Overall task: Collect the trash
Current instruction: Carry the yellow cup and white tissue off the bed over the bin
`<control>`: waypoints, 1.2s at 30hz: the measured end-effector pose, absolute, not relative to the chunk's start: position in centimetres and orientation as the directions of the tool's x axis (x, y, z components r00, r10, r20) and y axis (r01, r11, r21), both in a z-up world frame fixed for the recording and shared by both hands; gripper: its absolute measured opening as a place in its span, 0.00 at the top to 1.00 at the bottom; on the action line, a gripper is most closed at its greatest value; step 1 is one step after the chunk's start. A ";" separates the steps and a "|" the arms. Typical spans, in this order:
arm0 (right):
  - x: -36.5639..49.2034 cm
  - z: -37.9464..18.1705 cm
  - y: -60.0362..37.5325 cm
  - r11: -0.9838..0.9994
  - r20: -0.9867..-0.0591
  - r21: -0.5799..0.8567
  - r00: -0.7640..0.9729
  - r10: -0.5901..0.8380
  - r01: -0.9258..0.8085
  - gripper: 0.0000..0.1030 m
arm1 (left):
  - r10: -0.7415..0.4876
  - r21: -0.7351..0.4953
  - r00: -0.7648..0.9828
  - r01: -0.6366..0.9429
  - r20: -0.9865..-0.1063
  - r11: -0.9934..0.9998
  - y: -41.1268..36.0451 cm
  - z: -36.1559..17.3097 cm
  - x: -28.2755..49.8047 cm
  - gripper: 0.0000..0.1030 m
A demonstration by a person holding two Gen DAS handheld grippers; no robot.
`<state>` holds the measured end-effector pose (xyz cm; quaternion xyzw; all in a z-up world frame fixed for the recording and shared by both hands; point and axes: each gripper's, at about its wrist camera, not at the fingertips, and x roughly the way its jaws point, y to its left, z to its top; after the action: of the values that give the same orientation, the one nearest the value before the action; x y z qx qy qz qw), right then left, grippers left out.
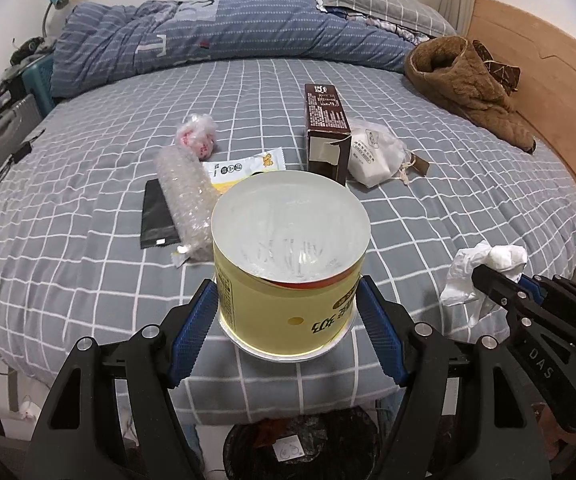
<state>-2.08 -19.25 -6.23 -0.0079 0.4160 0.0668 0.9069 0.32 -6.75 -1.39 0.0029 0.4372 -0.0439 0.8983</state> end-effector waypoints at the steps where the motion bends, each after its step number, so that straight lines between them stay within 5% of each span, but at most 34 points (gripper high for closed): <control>1: -2.3 -6.1 -19.2 0.991 -0.755 0.039 0.646 0.113 -0.128 0.88 | -0.075 -0.033 0.614 0.080 -0.786 0.996 -6.7 -1.3 0.0 0.32; 36: -12.8 -4.7 -17.6 0.997 -0.751 0.003 0.658 0.057 -0.083 0.88 | -0.077 -0.054 0.600 0.055 -0.796 0.997 -4.9 -0.5 -10.8 0.32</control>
<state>-12.76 -17.62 -4.72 -0.0156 0.4120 0.0384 0.9102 -10.84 -4.87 -0.51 -0.0119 0.4456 -0.0369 0.8944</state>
